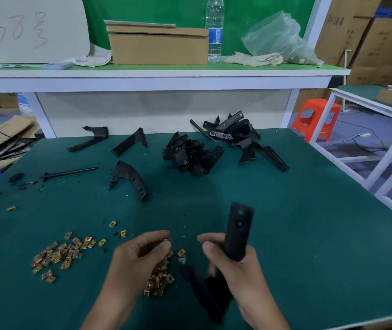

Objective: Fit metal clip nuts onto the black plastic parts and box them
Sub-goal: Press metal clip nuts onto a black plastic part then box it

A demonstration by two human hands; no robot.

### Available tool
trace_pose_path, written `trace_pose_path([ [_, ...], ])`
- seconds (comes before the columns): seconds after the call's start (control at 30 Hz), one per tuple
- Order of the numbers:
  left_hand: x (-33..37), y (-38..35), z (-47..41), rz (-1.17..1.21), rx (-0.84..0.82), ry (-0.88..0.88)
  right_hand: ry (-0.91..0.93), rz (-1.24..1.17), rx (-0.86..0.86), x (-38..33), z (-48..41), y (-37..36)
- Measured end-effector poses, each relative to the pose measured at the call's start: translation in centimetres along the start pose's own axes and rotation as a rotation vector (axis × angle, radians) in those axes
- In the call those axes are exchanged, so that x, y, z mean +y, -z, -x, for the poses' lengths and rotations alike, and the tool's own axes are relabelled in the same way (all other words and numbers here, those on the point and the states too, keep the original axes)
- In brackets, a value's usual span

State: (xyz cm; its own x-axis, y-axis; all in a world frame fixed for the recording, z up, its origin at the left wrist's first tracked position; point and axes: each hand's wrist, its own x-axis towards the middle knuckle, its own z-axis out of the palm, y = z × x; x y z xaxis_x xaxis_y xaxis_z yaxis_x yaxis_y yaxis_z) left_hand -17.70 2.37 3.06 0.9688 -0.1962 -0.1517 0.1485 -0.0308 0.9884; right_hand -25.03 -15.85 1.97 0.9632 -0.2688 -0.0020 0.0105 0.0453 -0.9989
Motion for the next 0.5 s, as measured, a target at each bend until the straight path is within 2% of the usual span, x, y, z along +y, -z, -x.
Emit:
trace_pose_path([
  [0.17, 0.3, -0.4, 0.4, -0.032, -0.136, -0.025, 0.051, 0.393, -0.141, -0.5, -0.3, -0.3],
  [0.3, 0.4, -0.8, 0.2, 0.107, -0.119, 0.025, 0.200, 0.401, -0.121, -0.4, -0.4, -1.0],
  [0.5, 0.0, -0.5, -0.1, 0.108, -0.174, 0.029, 0.330, 0.488, -0.077, 0.0, -0.3, -1.0],
])
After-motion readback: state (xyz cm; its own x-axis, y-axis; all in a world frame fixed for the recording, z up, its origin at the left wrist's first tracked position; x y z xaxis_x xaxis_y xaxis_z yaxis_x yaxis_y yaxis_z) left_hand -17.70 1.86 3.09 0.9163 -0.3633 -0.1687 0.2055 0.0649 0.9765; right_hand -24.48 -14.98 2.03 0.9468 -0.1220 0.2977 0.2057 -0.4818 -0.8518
